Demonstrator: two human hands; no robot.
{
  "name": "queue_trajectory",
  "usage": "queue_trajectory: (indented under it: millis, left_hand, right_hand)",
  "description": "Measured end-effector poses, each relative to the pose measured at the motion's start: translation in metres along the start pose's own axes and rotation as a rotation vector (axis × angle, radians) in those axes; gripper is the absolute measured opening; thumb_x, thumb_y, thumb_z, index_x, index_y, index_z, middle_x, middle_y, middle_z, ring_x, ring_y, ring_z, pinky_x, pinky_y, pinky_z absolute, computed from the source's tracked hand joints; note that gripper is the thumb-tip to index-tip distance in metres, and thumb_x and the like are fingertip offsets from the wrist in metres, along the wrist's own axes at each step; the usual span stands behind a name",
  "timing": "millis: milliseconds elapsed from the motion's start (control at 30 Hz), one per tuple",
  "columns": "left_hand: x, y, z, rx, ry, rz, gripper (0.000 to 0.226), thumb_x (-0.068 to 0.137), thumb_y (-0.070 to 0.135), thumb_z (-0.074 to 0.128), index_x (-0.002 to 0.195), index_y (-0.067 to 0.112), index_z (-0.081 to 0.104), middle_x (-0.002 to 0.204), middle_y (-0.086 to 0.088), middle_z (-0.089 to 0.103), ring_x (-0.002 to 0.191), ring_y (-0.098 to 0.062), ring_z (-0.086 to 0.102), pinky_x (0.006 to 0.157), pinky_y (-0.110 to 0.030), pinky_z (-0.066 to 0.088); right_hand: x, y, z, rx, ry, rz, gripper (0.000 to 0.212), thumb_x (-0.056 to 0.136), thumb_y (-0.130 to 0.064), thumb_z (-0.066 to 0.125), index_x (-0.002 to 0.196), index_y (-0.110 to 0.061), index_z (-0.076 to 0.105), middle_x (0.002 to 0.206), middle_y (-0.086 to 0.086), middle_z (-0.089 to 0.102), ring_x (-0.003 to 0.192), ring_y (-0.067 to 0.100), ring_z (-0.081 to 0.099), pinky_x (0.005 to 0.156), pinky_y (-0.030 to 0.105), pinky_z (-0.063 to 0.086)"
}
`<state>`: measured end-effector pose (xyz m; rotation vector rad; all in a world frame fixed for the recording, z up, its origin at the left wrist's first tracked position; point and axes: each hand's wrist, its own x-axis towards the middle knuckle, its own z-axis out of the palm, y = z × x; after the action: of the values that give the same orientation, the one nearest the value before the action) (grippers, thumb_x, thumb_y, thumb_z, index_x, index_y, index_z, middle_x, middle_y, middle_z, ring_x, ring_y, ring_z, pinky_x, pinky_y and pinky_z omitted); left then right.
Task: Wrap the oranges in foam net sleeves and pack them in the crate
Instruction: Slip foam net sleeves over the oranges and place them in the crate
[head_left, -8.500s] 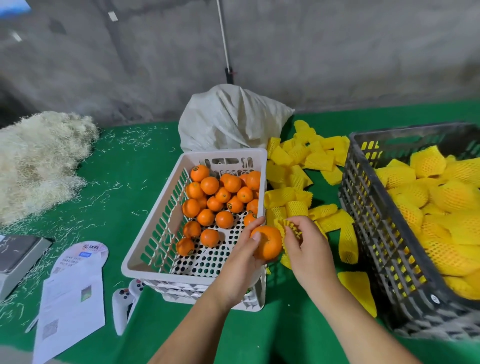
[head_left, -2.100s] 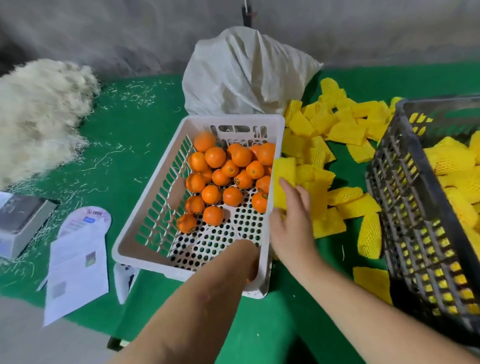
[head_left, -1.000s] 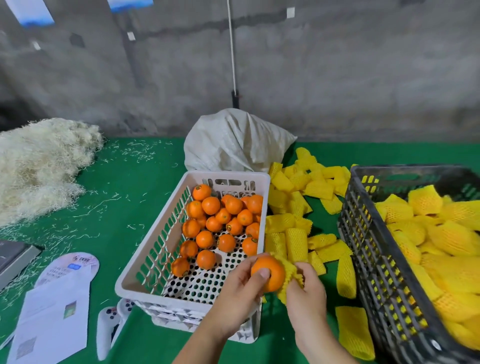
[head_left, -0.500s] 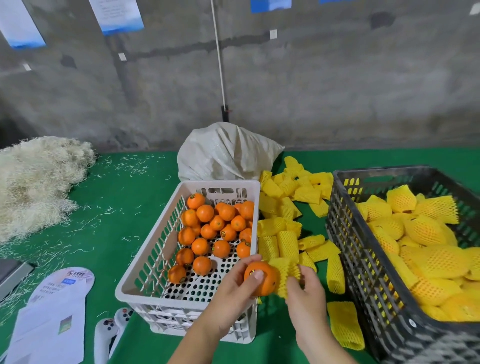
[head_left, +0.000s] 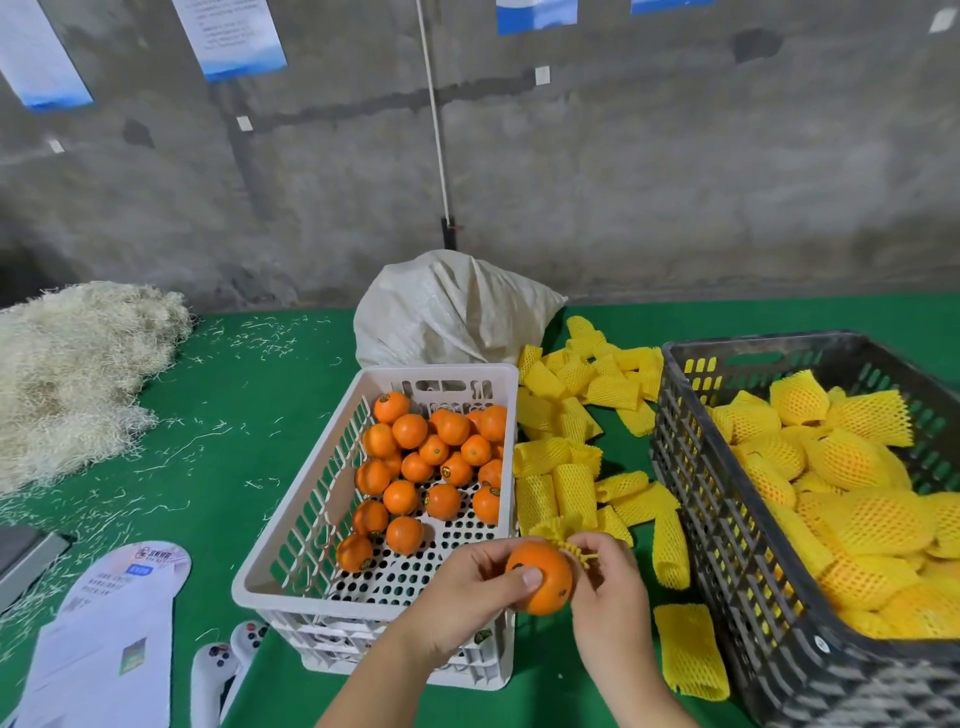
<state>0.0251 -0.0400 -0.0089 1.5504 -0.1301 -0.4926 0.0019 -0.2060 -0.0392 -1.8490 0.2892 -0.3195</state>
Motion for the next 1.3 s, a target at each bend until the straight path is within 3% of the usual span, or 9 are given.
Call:
queue_trajectory:
  millis: [200,267,433,600,767,900,1033,1167,1300]
  left_hand:
    - [0.001,-0.011,0.0,0.026,0.126,0.108,0.049,0.079,0.033,0.088,0.108,0.041,0.049,0.122,-0.015,0.053,0.09,-0.023,0.063,0.076,-0.032,0.055]
    - [0.001,-0.011,-0.001,-0.039,0.145,0.126,0.058,0.082,0.028,0.086,0.12,0.047,0.045,0.13,-0.013,0.053,0.098,-0.025,0.068,0.083,-0.035,0.06]
    - [0.006,-0.013,-0.003,-0.134,0.287,0.105,0.049,0.099,0.014,0.068,0.138,0.042,0.057,0.112,-0.011,0.074,0.089,-0.019,0.073,0.072,-0.026,0.057]
    - [0.008,-0.016,-0.011,-0.106,0.117,0.091,0.068,0.09,0.009,0.076,0.147,0.036,0.048,0.126,-0.01,0.071,0.11,-0.027,0.07,0.095,-0.035,0.056]
    - [0.008,-0.021,-0.003,0.02,0.241,0.19,0.058,0.086,0.019,0.084,0.134,0.037,0.057,0.115,-0.003,0.074,0.088,-0.021,0.072,0.08,-0.032,0.06]
    - [0.01,-0.018,0.005,0.028,0.368,0.235,0.061,0.072,0.031,0.09,0.125,0.019,0.06,0.109,-0.001,0.076,0.084,-0.015,0.071,0.074,-0.027,0.06]
    - [0.016,-0.02,0.003,0.005,0.389,0.227,0.052,0.074,0.021,0.085,0.116,0.008,0.057,0.101,-0.016,0.073,0.082,-0.016,0.071,0.072,-0.025,0.057]
    - [0.014,-0.02,-0.001,0.02,0.304,0.219,0.065,0.078,0.026,0.085,0.134,0.026,0.052,0.117,-0.012,0.072,0.098,-0.021,0.075,0.082,-0.03,0.06]
    - [0.012,-0.017,-0.003,0.064,0.175,0.242,0.057,0.086,0.019,0.084,0.132,0.04,0.058,0.113,-0.009,0.076,0.095,-0.021,0.073,0.081,-0.029,0.058]
  right_hand:
    - [-0.003,-0.011,-0.007,0.036,-0.08,-0.072,0.023,0.096,-0.017,0.068,0.094,-0.04,0.065,0.093,-0.025,0.068,0.09,0.0,0.064,0.077,0.026,0.053]
    - [-0.008,-0.015,-0.006,0.016,-0.082,-0.144,0.025,0.095,-0.016,0.07,0.094,-0.041,0.064,0.098,-0.026,0.067,0.095,-0.001,0.064,0.077,0.015,0.049]
    - [-0.014,-0.024,0.006,-0.055,-0.188,-0.349,0.036,0.093,-0.013,0.071,0.096,-0.046,0.058,0.105,-0.025,0.06,0.1,0.003,0.06,0.077,0.011,0.045]
    - [-0.004,-0.024,0.006,-0.11,-0.165,-0.365,0.045,0.093,-0.012,0.07,0.109,-0.049,0.051,0.112,-0.032,0.047,0.112,0.003,0.053,0.087,0.01,0.043]
    - [0.007,-0.026,-0.001,-0.171,-0.111,-0.396,0.027,0.092,-0.002,0.067,0.109,-0.023,0.067,0.111,-0.024,0.051,0.106,-0.001,0.054,0.08,0.006,0.042]
    - [0.007,-0.038,-0.003,-0.217,-0.11,-0.5,0.021,0.086,-0.004,0.07,0.097,-0.022,0.067,0.101,-0.017,0.056,0.093,0.006,0.058,0.072,0.015,0.046]
    - [-0.004,-0.04,0.006,-0.209,-0.074,-0.564,0.026,0.083,-0.012,0.073,0.104,-0.025,0.064,0.11,-0.017,0.053,0.107,0.007,0.052,0.083,0.017,0.046]
    - [-0.001,-0.032,0.007,-0.155,-0.066,-0.417,0.035,0.091,-0.017,0.071,0.122,-0.03,0.061,0.122,-0.031,0.039,0.122,0.003,0.045,0.094,0.021,0.046]
    - [0.003,-0.03,0.001,-0.257,-0.045,-0.483,0.042,0.089,0.001,0.07,0.123,-0.023,0.069,0.122,-0.02,0.046,0.117,0.004,0.047,0.092,0.028,0.052]
